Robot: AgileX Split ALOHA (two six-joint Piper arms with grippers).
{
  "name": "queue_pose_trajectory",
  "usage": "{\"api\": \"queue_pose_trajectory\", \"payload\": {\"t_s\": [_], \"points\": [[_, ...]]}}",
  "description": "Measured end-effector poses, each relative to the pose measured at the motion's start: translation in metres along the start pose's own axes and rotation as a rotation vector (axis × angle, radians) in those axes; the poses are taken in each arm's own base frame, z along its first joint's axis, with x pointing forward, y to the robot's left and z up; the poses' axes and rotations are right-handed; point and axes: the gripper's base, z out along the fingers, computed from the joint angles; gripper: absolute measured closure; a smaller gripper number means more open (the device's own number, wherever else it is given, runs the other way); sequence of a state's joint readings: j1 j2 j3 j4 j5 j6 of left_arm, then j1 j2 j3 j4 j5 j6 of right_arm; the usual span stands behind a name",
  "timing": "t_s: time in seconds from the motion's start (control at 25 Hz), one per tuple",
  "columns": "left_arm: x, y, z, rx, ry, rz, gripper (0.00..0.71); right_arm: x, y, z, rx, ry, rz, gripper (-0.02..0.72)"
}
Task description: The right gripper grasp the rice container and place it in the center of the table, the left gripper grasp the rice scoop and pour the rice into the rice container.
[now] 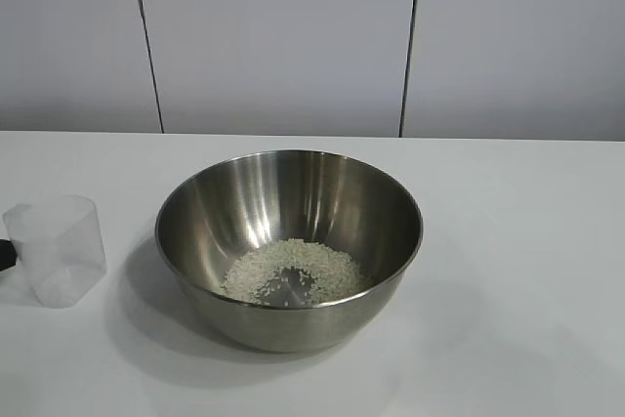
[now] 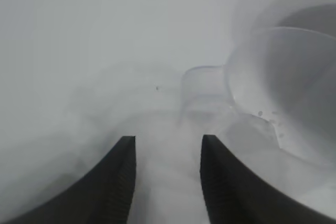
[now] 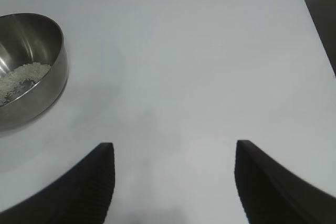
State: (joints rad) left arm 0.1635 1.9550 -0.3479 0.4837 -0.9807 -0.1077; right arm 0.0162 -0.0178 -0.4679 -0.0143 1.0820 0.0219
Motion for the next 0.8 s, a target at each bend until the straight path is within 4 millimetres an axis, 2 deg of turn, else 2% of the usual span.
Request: {"api": "queue_pose_trajectory", "payload": {"t_s": [0.24,0.32,0.4,0.56,0.64,0.8], "points": [[-0.002,0.01,-0.001,-0.1,-0.02,-0.08,0.389,0.0,0.0,0.0,0.0,0.0,0.0,0.252],[-0.008,0.019,0.002,-0.125,-0.05,-0.116,0.338,0.0,0.0,0.0,0.0,-0.001,0.0,0.252],[-0.016,0.029,0.006,-0.151,-0.086,-0.167,0.255,0.0,0.0,0.0,0.0,-0.001,0.0,0.252],[-0.034,0.055,0.012,-0.203,-0.104,-0.195,0.198,0.0,0.0,0.0,0.0,-0.001,0.0,0.252],[-0.046,0.071,0.008,-0.234,-0.089,-0.2,0.191,0.0,0.0,0.0,0.0,-0.001,0.0,0.252],[-0.085,0.099,-0.022,-0.308,-0.144,-0.227,0.189,0.0,0.0,0.0,0.0,-0.001,0.0,0.252]]}}
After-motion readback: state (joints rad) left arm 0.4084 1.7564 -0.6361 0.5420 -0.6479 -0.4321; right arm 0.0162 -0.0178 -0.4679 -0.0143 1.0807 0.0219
